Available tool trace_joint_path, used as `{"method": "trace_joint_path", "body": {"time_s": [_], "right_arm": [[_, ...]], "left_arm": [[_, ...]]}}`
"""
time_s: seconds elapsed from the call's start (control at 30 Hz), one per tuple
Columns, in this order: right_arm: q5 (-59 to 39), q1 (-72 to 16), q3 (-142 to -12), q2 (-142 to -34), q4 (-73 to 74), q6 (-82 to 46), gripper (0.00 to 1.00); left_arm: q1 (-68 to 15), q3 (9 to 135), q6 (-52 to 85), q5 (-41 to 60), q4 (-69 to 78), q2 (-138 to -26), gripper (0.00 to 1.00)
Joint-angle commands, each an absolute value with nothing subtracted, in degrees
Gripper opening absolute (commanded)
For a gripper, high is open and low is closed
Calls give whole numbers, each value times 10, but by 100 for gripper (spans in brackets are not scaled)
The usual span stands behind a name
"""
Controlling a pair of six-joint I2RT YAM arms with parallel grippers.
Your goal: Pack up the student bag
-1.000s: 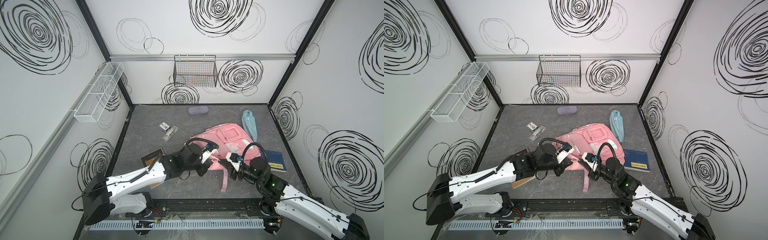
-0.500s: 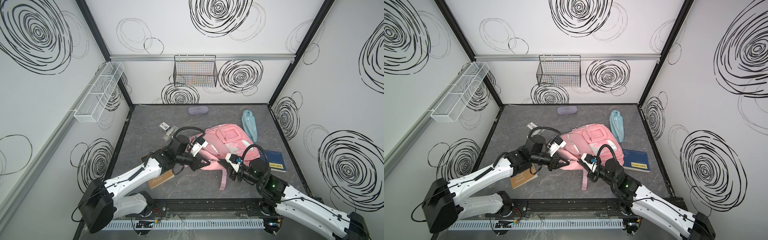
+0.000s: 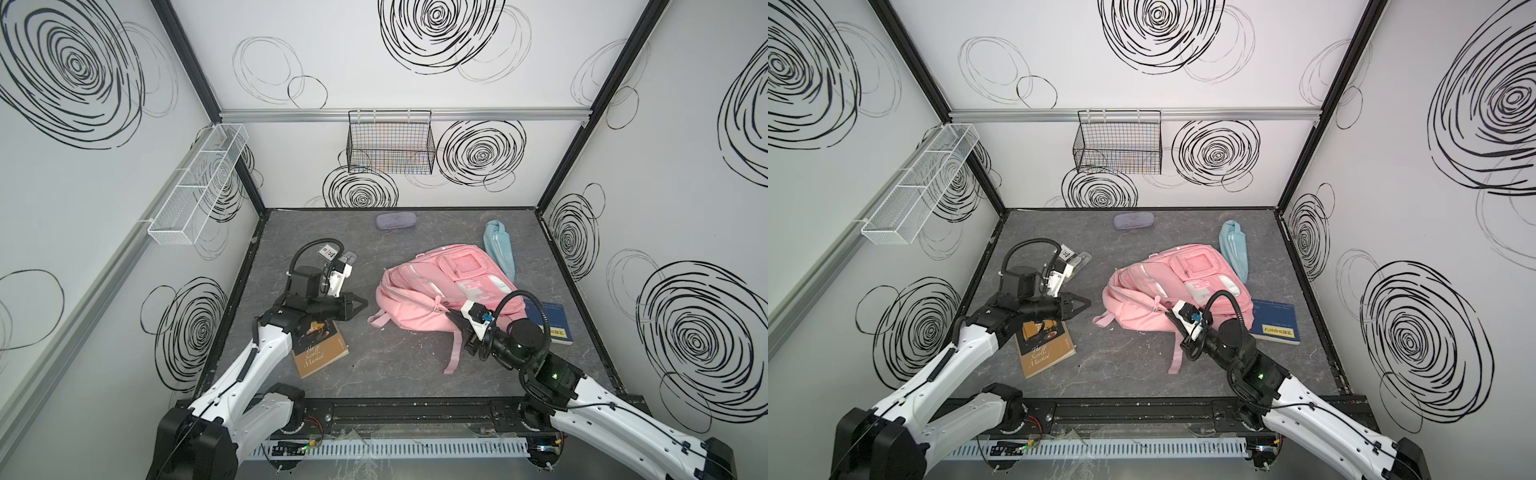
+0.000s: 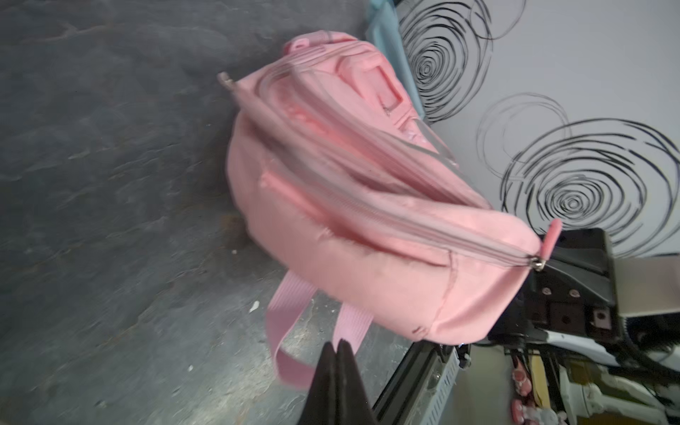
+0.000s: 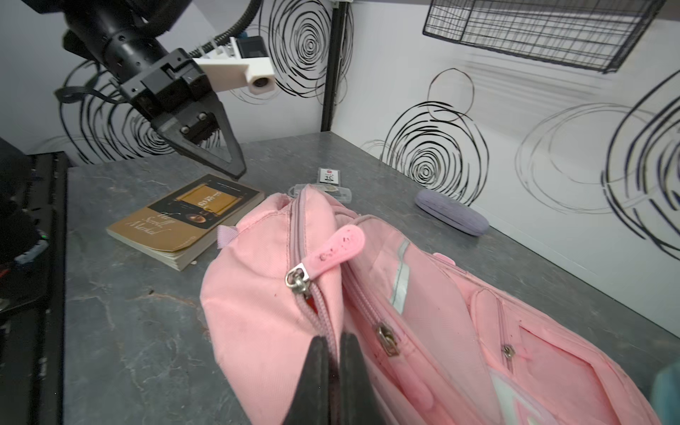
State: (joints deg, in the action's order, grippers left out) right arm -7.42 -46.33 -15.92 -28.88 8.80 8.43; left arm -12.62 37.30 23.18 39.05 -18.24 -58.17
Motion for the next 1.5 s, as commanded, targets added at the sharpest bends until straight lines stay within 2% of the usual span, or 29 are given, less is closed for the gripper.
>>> {"method": "trace_joint_path", "body": {"time_s": [0.0, 0.03, 0.1, 0.13, 0.17, 0.2, 0.23, 0.33, 0.63, 0.93, 1.2, 1.47], "right_arm": [[-46, -469, -167, -275, 119, 94, 0], [-52, -472, -165, -278, 126, 96, 0], [-69, -474, -162, -287, 140, 95, 0], [-78, -474, -162, -292, 147, 93, 0], [-84, -474, -161, -295, 152, 92, 0], [-90, -475, -159, -298, 160, 91, 0], [-93, -475, -157, -300, 168, 88, 0], [-110, -474, -156, -307, 180, 86, 0], [-141, -477, -152, -304, 185, 88, 0], [-165, -478, -145, -298, 194, 88, 0], [-166, -479, -148, -299, 200, 90, 0], [-152, -479, -142, -286, 197, 86, 0]], "left_arm": [[-131, 388, 231, 418, -191, -585, 0], [-144, 393, 232, 455, -166, -587, 0], [-196, 417, 222, 434, -158, -578, 0], [-227, 433, 207, 404, -163, -574, 11], [-256, 445, 196, 386, -164, -574, 29], [-288, 457, 190, 370, -161, -575, 42], [-315, 466, 189, 355, -152, -580, 47], [-378, 486, 203, 325, -116, -606, 53], [-449, 564, 198, 297, -93, -729, 61], [-454, 575, 225, 289, -52, -783, 61], [-468, 580, 238, 304, -45, -813, 47], [-464, 516, 270, 311, -30, -767, 35]]}}
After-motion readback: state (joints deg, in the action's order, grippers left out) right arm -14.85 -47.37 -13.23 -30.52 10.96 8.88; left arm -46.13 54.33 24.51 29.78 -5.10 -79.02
